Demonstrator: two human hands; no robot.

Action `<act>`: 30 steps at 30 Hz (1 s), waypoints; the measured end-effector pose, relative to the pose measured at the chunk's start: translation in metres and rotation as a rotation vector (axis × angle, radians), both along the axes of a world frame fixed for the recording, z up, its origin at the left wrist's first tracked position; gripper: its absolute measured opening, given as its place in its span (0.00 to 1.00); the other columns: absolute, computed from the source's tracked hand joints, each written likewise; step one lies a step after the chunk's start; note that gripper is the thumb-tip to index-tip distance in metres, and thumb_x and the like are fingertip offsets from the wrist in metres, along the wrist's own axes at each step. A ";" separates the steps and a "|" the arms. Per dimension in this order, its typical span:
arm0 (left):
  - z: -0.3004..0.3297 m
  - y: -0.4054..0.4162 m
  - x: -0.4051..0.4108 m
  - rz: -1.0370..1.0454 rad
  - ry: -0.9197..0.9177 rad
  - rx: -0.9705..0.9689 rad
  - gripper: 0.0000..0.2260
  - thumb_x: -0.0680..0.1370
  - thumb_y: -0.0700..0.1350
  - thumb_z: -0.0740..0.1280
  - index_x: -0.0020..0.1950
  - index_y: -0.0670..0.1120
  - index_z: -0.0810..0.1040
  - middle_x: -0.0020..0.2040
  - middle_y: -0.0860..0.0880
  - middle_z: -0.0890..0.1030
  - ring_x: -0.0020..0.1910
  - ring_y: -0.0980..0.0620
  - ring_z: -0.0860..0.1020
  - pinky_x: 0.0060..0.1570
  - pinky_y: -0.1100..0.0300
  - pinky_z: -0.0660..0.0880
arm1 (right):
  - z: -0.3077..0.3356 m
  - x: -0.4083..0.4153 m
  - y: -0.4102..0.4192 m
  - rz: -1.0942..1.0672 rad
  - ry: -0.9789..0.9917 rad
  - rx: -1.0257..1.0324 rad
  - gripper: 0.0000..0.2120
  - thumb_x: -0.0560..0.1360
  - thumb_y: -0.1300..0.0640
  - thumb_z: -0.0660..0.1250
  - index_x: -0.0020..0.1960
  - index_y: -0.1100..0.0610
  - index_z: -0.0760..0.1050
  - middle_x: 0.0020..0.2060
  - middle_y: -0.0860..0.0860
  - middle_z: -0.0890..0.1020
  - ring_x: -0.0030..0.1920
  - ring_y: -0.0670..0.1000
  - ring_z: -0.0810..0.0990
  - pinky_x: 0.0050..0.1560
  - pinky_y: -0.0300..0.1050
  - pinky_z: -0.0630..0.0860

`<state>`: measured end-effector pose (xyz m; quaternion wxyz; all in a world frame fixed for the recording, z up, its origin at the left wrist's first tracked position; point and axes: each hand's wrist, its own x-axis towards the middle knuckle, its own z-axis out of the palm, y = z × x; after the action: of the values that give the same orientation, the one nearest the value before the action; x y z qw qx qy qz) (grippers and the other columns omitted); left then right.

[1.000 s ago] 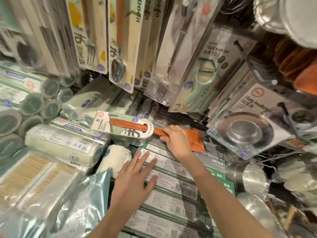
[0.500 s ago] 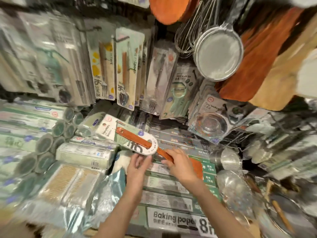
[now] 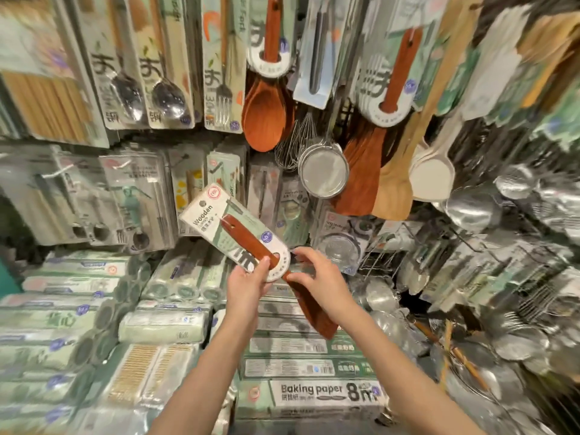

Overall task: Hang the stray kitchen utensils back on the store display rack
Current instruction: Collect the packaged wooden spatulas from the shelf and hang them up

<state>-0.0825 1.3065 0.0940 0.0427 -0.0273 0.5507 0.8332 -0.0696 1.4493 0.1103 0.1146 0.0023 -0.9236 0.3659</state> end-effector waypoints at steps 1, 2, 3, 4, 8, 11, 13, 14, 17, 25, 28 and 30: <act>0.006 0.000 0.002 -0.006 0.025 -0.015 0.07 0.77 0.41 0.65 0.54 0.45 0.78 0.49 0.46 0.84 0.47 0.48 0.83 0.49 0.52 0.78 | 0.012 0.002 0.000 0.009 0.020 -0.026 0.24 0.70 0.53 0.73 0.64 0.51 0.72 0.60 0.49 0.77 0.60 0.49 0.75 0.63 0.47 0.70; 0.013 -0.001 0.004 -0.009 0.049 -0.032 0.06 0.77 0.41 0.65 0.53 0.46 0.79 0.48 0.46 0.84 0.47 0.48 0.83 0.48 0.53 0.78 | 0.024 0.002 0.000 0.017 0.041 -0.043 0.25 0.69 0.53 0.74 0.65 0.51 0.71 0.60 0.48 0.77 0.60 0.48 0.74 0.63 0.47 0.70; 0.019 0.000 0.005 -0.008 0.069 -0.054 0.06 0.77 0.41 0.66 0.53 0.45 0.78 0.48 0.46 0.84 0.46 0.48 0.83 0.47 0.54 0.78 | 0.036 0.003 0.000 0.026 0.065 -0.057 0.26 0.69 0.53 0.74 0.65 0.50 0.71 0.60 0.48 0.76 0.60 0.48 0.74 0.63 0.47 0.70; 0.027 0.002 0.006 -0.008 0.090 -0.086 0.07 0.77 0.42 0.66 0.54 0.44 0.78 0.47 0.46 0.84 0.46 0.49 0.83 0.45 0.56 0.79 | 0.049 0.004 0.000 0.035 0.084 -0.080 0.26 0.69 0.53 0.74 0.65 0.49 0.70 0.60 0.47 0.76 0.60 0.47 0.74 0.63 0.46 0.71; 0.066 0.026 0.011 -0.054 0.204 -0.252 0.07 0.76 0.42 0.67 0.53 0.41 0.78 0.43 0.47 0.83 0.40 0.52 0.82 0.37 0.60 0.79 | 0.103 0.010 0.006 0.083 0.137 -0.189 0.29 0.71 0.56 0.73 0.69 0.49 0.65 0.61 0.46 0.75 0.58 0.45 0.74 0.61 0.42 0.71; 0.101 0.061 0.019 -0.129 0.344 -0.357 0.01 0.76 0.38 0.67 0.46 0.43 0.77 0.34 0.51 0.79 0.32 0.56 0.76 0.32 0.65 0.72 | 0.142 0.017 0.029 0.075 0.214 -0.170 0.36 0.71 0.57 0.73 0.72 0.50 0.58 0.63 0.49 0.73 0.62 0.49 0.73 0.64 0.46 0.70; 0.122 0.082 0.021 -0.154 0.407 -0.367 0.04 0.75 0.36 0.67 0.46 0.44 0.75 0.34 0.52 0.78 0.29 0.62 0.75 0.29 0.71 0.70 | 0.162 0.021 0.048 0.043 0.286 -0.162 0.40 0.70 0.61 0.73 0.74 0.48 0.53 0.61 0.48 0.73 0.62 0.48 0.73 0.62 0.41 0.71; 0.134 0.094 0.022 -0.163 0.431 -0.358 0.05 0.75 0.36 0.67 0.48 0.44 0.75 0.37 0.51 0.79 0.29 0.65 0.77 0.30 0.73 0.71 | 0.173 0.023 0.060 0.031 0.330 -0.166 0.41 0.70 0.62 0.72 0.73 0.46 0.52 0.60 0.45 0.73 0.61 0.46 0.73 0.60 0.37 0.72; 0.164 0.121 0.021 -0.171 0.480 -0.257 0.15 0.74 0.32 0.67 0.56 0.46 0.71 0.47 0.50 0.81 0.37 0.65 0.81 0.33 0.71 0.75 | 0.197 0.024 0.090 0.037 0.417 -0.143 0.37 0.72 0.63 0.70 0.69 0.37 0.56 0.69 0.42 0.67 0.67 0.42 0.66 0.65 0.36 0.66; 0.210 0.152 -0.009 -0.080 0.654 -0.268 0.35 0.73 0.32 0.66 0.69 0.62 0.58 0.49 0.54 0.84 0.46 0.52 0.83 0.43 0.56 0.80 | 0.239 -0.008 0.131 0.047 0.535 -0.117 0.29 0.74 0.63 0.67 0.66 0.38 0.63 0.59 0.43 0.68 0.49 0.19 0.63 0.46 0.13 0.60; 0.230 0.160 -0.019 -0.036 0.688 -0.310 0.36 0.73 0.36 0.67 0.67 0.70 0.58 0.54 0.53 0.81 0.49 0.52 0.82 0.45 0.52 0.80 | 0.257 -0.020 0.137 0.045 0.568 -0.125 0.29 0.74 0.62 0.67 0.68 0.41 0.64 0.61 0.45 0.68 0.55 0.24 0.68 0.48 0.16 0.62; 0.241 0.163 -0.026 -0.004 0.719 -0.335 0.37 0.72 0.37 0.68 0.68 0.69 0.56 0.57 0.63 0.78 0.53 0.57 0.80 0.51 0.49 0.79 | 0.267 -0.028 0.138 0.057 0.583 -0.143 0.29 0.75 0.62 0.67 0.67 0.38 0.64 0.66 0.47 0.68 0.69 0.41 0.66 0.60 0.28 0.62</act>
<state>-0.1081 1.4700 0.3353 -0.1561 0.2606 0.6588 0.6882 -0.0974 1.5876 0.3772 0.3643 0.1252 -0.8231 0.4171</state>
